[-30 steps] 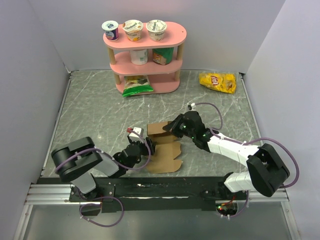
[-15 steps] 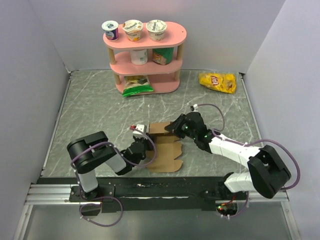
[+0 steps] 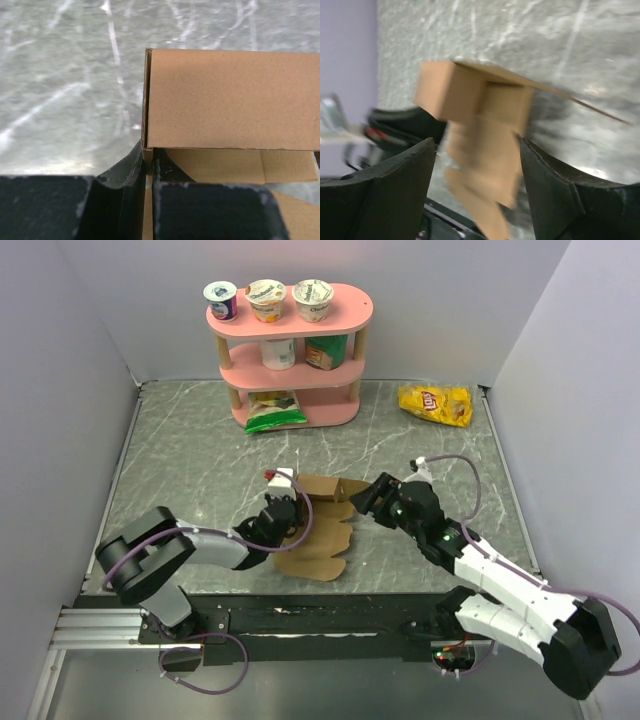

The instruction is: Fold the paper box

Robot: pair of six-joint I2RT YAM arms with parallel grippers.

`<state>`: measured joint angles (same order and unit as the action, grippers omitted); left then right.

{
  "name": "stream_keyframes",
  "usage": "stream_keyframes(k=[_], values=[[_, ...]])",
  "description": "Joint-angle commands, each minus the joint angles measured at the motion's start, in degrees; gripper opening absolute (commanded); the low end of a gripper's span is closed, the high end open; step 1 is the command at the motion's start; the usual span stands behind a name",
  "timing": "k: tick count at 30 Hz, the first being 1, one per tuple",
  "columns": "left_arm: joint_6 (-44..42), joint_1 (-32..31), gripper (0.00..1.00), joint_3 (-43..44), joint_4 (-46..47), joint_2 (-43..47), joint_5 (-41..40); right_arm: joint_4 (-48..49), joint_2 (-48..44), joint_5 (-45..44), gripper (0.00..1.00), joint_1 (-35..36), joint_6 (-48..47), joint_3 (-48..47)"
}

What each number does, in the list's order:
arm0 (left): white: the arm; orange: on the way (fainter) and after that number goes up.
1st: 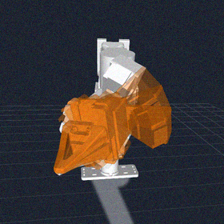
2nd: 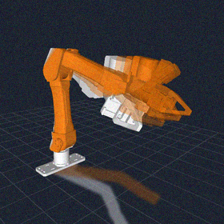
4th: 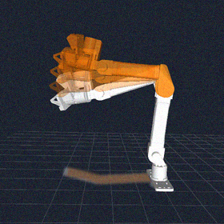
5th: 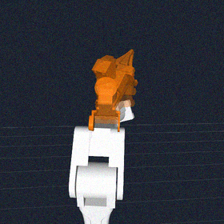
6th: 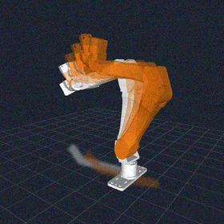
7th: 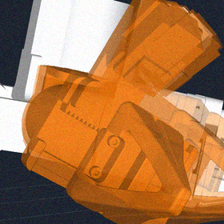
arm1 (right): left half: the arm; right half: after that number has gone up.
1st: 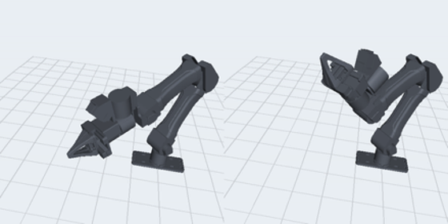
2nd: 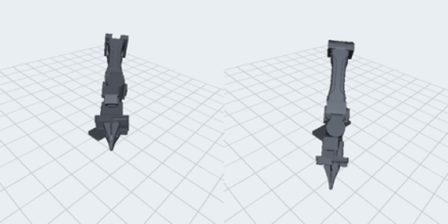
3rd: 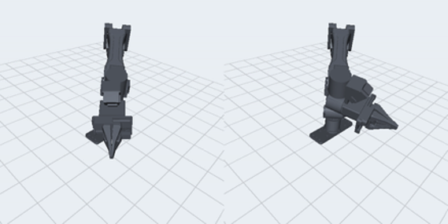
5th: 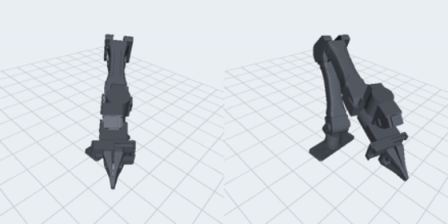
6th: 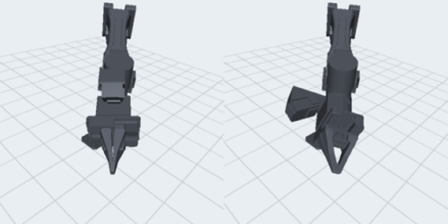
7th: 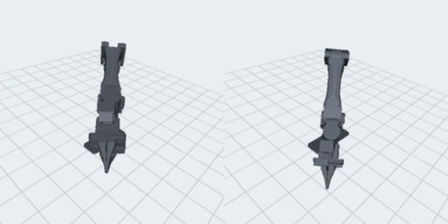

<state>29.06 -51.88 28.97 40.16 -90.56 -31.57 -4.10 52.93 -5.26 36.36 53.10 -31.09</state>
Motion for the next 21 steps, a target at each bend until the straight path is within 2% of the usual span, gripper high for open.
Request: stream_keyframes(k=[1, 3, 8, 12, 17, 21], values=[[-2.2, 3.1, 0.02, 4.2, -14.5, 3.4, 5.2, -5.0, -1.9, -4.1, 0.7, 0.6, -3.3, 2.6], [-3.8, 3.4, 0.02, 4.5, -17.0, 3.5, 5.1, -3.5, 0.8, -4.4, 0.67, 1.3, -3.4, 2.8], [-4.7, 3.5, 0.01, 4.0, -16.3, 2.2, 3.6, 3.7, 7.7, -5.7, 0.54, 4.0, -3.2, 2.5], [-5.4, 3.4, 0.01, 4.2, -16.0, 1.6, 3.1, 3.8, 16.2, -8.1, 0.47, 4.9, -4.2, -1.8], [-5.3, 3.4, 0.01, 3.7, -15.3, 1.7, 3.0, 6.5, 21.2, -10.3, 0.35, 5.5, -5.1, -3.2], [-5.8, 3.4, 0.01, 3.9, -15.2, 1.7, 3.4, 7.7, 25.0, -10.2, 0.31, 5.7, -5.6, -4.7]])
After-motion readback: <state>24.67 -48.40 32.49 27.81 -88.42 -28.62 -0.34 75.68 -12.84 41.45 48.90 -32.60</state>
